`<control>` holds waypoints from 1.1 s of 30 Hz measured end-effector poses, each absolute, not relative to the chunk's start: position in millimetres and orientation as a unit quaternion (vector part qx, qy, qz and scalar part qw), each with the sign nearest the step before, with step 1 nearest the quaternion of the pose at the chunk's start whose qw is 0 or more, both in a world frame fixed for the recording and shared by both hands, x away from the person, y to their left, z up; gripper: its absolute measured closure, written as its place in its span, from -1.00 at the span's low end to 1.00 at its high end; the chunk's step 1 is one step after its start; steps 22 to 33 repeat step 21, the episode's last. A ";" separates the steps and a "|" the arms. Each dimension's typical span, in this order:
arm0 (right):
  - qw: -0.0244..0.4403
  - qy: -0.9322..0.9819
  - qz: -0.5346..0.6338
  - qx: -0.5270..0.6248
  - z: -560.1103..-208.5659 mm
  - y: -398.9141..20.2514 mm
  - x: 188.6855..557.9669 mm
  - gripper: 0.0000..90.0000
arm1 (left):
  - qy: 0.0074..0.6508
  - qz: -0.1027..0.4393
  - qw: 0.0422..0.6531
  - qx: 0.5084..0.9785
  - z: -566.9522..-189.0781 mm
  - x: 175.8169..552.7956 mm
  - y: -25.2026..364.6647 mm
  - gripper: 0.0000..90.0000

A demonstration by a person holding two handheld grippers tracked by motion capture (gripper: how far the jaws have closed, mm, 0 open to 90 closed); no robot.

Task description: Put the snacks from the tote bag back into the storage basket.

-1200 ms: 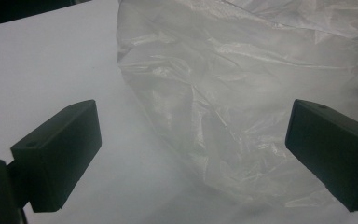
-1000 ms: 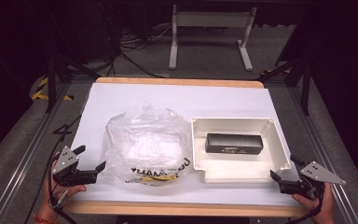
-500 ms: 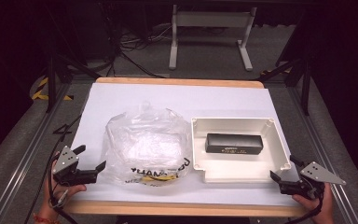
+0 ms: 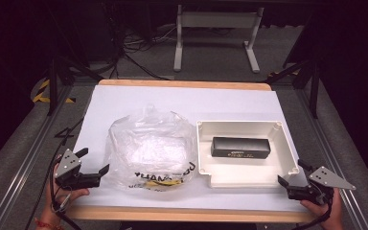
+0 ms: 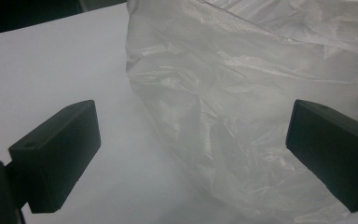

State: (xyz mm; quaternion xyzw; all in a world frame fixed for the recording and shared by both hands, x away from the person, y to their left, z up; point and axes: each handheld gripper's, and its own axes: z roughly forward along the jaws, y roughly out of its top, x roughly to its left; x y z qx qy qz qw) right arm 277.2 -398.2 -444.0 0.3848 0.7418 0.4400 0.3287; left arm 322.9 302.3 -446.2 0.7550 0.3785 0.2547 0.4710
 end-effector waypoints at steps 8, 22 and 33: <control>0.326 0.747 0.435 0.383 -444.3 -396.6 278.0 -0.87 | 0.382 0.253 0.470 0.754 -447.4 324.1 302.9 -0.91; 0.323 0.749 0.432 0.385 -444.3 -396.9 279.2 -0.87 | 0.382 0.248 0.471 0.755 -447.6 326.4 302.3 -0.91; 0.323 0.749 0.432 0.385 -444.3 -396.9 279.2 -0.87 | 0.382 0.248 0.471 0.755 -447.6 326.4 302.3 -0.91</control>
